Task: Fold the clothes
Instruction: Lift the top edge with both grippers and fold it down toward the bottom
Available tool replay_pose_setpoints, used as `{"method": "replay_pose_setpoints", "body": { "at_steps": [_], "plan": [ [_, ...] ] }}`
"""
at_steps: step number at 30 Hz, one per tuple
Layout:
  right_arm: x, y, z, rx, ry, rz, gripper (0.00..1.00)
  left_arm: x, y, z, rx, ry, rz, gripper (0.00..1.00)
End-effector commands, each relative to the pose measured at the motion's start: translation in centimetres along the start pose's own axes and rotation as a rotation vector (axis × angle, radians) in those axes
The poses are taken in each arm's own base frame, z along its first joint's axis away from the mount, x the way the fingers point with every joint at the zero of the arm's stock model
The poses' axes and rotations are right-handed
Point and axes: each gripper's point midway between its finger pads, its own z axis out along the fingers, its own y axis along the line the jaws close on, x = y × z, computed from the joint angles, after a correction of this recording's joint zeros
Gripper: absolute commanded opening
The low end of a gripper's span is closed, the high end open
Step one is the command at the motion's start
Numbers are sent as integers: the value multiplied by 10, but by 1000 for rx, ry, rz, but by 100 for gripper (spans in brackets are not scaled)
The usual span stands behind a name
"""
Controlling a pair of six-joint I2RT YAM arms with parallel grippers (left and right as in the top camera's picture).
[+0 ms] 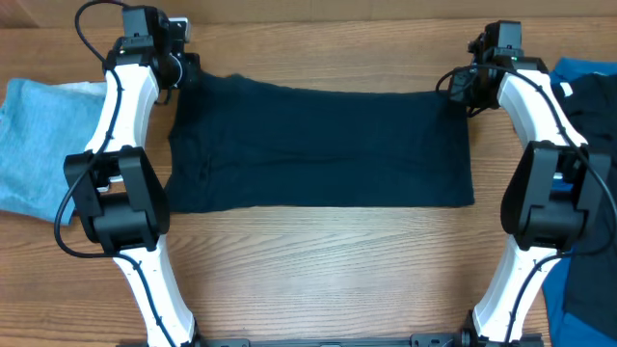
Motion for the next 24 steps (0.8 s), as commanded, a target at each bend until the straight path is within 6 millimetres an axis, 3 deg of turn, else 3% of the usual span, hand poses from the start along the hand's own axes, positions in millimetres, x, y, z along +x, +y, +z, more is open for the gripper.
{"method": "replay_pose_setpoints", "body": {
  "at_steps": [1, 6, 10, 12, 17, 21, 24],
  "plan": [
    [-30, 10, -53, -17, -112, -20, 4, -3, -1, -24, 10, 0, -9, 4],
    [-20, 9, -56, -13, -73, -21, 4, 4, -4, -37, 15, 33, -26, 4],
    [-17, 10, -56, -20, -60, -34, 4, -5, 3, -65, 1, -2, -49, 4],
    [-15, 22, -57, -91, -54, -67, 4, -6, 9, -74, -8, -8, -60, 4],
    [-8, 25, -58, -111, -26, -78, 4, 11, 13, -79, -9, 56, -86, 4],
    [-11, 19, -79, -98, -48, -102, 4, 20, 11, -79, -4, 94, -97, 4],
    [-18, -3, -98, -79, -80, -64, 4, 24, 9, -80, 5, 113, -101, 4]
  ]
}}
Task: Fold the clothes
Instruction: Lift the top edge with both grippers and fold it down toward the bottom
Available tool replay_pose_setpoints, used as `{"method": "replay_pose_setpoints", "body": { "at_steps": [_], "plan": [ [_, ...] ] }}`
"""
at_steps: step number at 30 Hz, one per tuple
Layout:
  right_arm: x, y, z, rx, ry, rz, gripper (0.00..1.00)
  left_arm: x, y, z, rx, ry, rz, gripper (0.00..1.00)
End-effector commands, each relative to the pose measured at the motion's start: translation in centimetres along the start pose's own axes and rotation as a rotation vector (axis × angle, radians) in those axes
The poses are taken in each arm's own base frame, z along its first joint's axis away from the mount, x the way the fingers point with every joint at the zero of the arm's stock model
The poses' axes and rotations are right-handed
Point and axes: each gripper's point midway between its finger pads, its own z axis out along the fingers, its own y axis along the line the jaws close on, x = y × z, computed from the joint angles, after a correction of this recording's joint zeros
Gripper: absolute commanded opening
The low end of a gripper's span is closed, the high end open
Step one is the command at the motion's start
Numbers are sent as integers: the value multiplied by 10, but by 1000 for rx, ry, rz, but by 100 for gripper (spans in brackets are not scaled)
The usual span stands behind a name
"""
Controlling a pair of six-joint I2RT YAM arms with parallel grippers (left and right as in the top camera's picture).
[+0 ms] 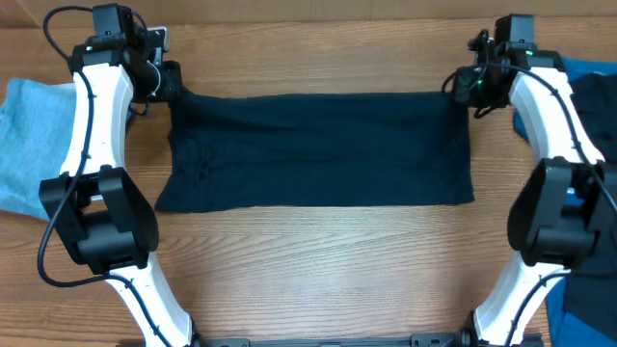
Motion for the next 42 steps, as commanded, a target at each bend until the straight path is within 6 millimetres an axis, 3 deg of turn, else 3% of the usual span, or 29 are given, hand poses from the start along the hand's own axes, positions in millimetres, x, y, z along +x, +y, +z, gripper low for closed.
{"method": "replay_pose_setpoints", "body": {
  "at_steps": [1, 5, 11, 18, 26, 33, 37, 42],
  "plan": [
    [-22, -20, -49, 22, -107, 8, 4, -5, -7, -15, 35, -28, -13, 4],
    [-10, -17, -48, 15, -56, -52, 4, -2, -9, -16, 47, -16, -16, 4],
    [6, -7, -48, -43, 5, -65, 4, 26, -12, -19, 54, 97, -44, 4],
    [31, -6, -49, -50, 106, -48, 4, 35, -16, -55, 50, 103, -71, 4],
    [66, -2, -54, -57, 250, 70, 4, 70, -17, -56, 45, 244, -130, 4],
    [98, 1, -63, -36, 389, 214, 4, 105, -14, -40, 39, 356, -196, 4],
    [121, -23, -46, 99, 436, 263, 4, 114, -1, -38, -42, 383, -201, 4],
    [130, -40, -11, 150, 390, 247, 4, 115, 18, -41, -95, 381, -218, 4]
  ]
}}
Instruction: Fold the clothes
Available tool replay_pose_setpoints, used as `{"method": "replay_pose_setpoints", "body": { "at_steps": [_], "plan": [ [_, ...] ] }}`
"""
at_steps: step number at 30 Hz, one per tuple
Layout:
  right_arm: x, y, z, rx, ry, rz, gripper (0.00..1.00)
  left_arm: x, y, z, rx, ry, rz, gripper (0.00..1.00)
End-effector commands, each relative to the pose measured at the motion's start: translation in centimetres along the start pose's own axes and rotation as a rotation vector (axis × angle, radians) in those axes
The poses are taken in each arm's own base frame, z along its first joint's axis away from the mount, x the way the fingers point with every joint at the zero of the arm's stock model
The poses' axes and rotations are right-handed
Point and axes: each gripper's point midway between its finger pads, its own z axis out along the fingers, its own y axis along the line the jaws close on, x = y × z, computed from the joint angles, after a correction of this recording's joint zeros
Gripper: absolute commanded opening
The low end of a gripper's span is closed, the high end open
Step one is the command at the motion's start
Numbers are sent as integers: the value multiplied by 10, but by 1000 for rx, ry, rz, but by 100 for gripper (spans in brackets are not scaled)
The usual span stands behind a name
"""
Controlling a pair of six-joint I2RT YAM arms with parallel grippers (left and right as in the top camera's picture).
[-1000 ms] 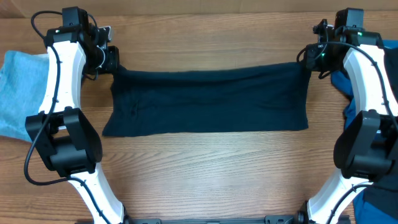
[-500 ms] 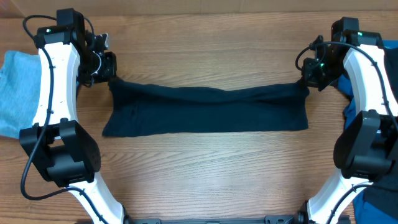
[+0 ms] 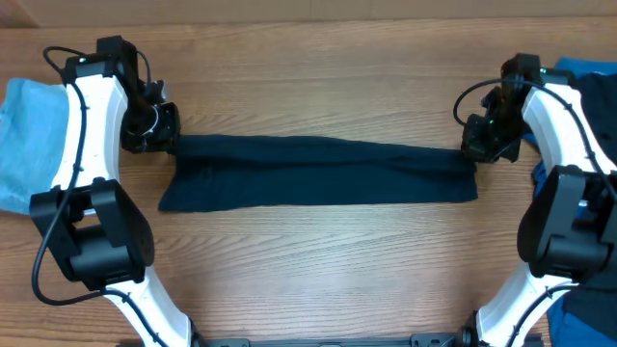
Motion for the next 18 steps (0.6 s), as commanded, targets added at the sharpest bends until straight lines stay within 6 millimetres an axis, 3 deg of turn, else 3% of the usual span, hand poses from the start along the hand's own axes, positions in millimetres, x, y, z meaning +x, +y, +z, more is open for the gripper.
{"method": "replay_pose_setpoints", "body": {
  "at_steps": [1, 3, 7, 10, 18],
  "plan": [
    [-4, -14, 6, 72, -49, 7, 4, 1, 17, -7, -32, -18, -38, 4],
    [-5, -21, 9, 110, -57, 8, 4, 4, 20, 0, -32, -6, -45, 4],
    [-1, -23, 10, 117, -44, 9, 4, 30, 26, 42, -34, 79, -98, 4],
    [3, -24, 15, 118, -27, 11, 4, 42, 28, 60, -36, 109, -106, 4],
    [11, -29, 45, 116, -28, 12, 4, 44, 28, 65, -36, 111, -106, 4]
  ]
}}
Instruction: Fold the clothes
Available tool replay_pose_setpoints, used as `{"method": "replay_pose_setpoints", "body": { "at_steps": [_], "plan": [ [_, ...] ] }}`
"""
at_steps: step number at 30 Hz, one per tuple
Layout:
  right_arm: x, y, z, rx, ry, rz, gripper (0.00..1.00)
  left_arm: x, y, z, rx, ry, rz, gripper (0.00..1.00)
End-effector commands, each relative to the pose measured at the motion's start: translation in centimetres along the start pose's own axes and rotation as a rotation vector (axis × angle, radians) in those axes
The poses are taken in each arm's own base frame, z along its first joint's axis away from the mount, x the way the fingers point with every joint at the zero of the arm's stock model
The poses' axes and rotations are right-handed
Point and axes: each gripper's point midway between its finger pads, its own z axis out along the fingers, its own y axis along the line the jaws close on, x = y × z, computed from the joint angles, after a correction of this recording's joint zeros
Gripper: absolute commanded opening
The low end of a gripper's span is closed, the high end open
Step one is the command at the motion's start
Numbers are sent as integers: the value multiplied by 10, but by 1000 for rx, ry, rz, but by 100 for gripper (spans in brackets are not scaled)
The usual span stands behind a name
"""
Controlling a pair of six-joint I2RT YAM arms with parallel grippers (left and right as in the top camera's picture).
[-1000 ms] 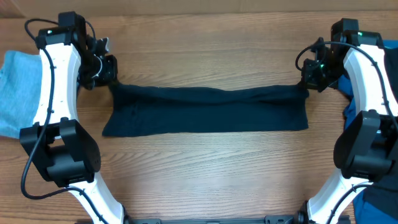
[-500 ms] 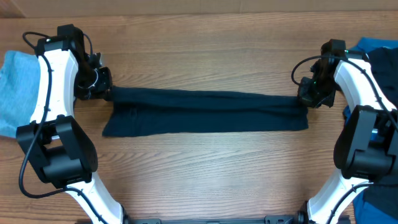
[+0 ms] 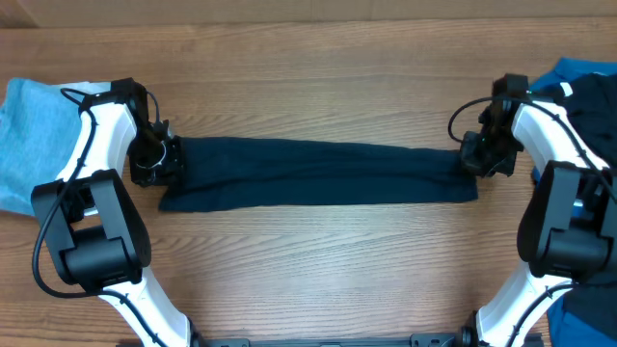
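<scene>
A dark navy garment (image 3: pixel 318 173) lies across the middle of the wooden table as a long narrow band, its far edge brought forward over the rest. My left gripper (image 3: pixel 162 162) sits at the band's left end, shut on the cloth's upper left corner. At the right end my right gripper (image 3: pixel 472 156) is shut on the upper right corner. Both arms curve in from the front edge of the table. The fingertips are hidden under the gripper bodies from above.
A light blue cloth (image 3: pixel 34 135) lies at the left edge of the table. Blue and dark garments (image 3: pixel 588 82) are piled at the right edge, and more blue cloth (image 3: pixel 583 313) shows at the lower right corner.
Both grippers have moved nearer the front edge with the garment's far corners. The dark band is a little narrower, its folded edge closer to the near edge.
The garment lay spread wide, with both grippers at its far corners. Then the corners were stretched out sideways. Later the far edge was halfway down over the cloth, and now it lies close to the near edge, leaving a narrow band.
</scene>
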Motion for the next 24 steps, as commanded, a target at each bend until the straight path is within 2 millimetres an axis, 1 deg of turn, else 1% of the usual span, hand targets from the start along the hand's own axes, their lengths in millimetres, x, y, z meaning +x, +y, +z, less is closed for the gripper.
{"method": "replay_pose_setpoints", "body": {
  "at_steps": [1, 5, 9, 11, 13, 14, 15, 16, 17, 18, 19, 20, 21, 22, 23, 24],
  "plan": [
    [4, -4, 3, 15, -9, 5, 4, 3, 2, -4, -5, -6, -24, 4],
    [3, -4, 4, 14, -16, 7, 4, 7, 2, -3, -7, 9, -26, 4],
    [9, -5, 9, 18, 5, 13, 4, 13, 4, 8, -12, 26, -57, 4],
    [10, -5, 9, 20, 10, 24, 4, 18, 13, 13, -64, 39, -61, 4],
    [10, -6, 9, 25, 10, 27, 4, 21, 13, 13, -63, 50, -62, 6],
    [9, -9, 9, 41, 6, 41, 9, 21, 13, 13, -63, 54, -63, 16],
    [11, -15, 9, 70, 8, 69, 22, 22, 13, 13, -60, 55, -62, 34],
    [12, -15, 7, 72, 16, 70, 26, 19, 11, 9, -48, 49, -64, 34],
    [9, -14, 2, 73, 10, 77, 33, 13, 7, 0, -33, 31, -63, 38],
    [2, -13, -7, 69, -7, 77, 39, 2, 3, -14, -21, -5, -64, 43],
    [-5, -11, -16, 66, -23, 77, 45, -7, 1, -27, -18, -36, -73, 45],
    [-14, -10, -31, 62, -44, 77, 51, -17, -2, -44, -14, -76, -72, 46],
    [-21, -8, -45, 57, -63, 77, 55, -28, -8, -68, -10, -123, -61, 47],
    [-29, -6, -59, 52, -87, 77, 57, -33, -14, -85, -6, -155, -51, 48],
    [-34, -3, -71, 44, -105, 75, 59, -37, -21, -101, -4, -183, -35, 49],
    [-40, 3, -84, 14, -125, 71, 59, -38, -29, -111, -2, -199, -18, 50]
  ]
}}
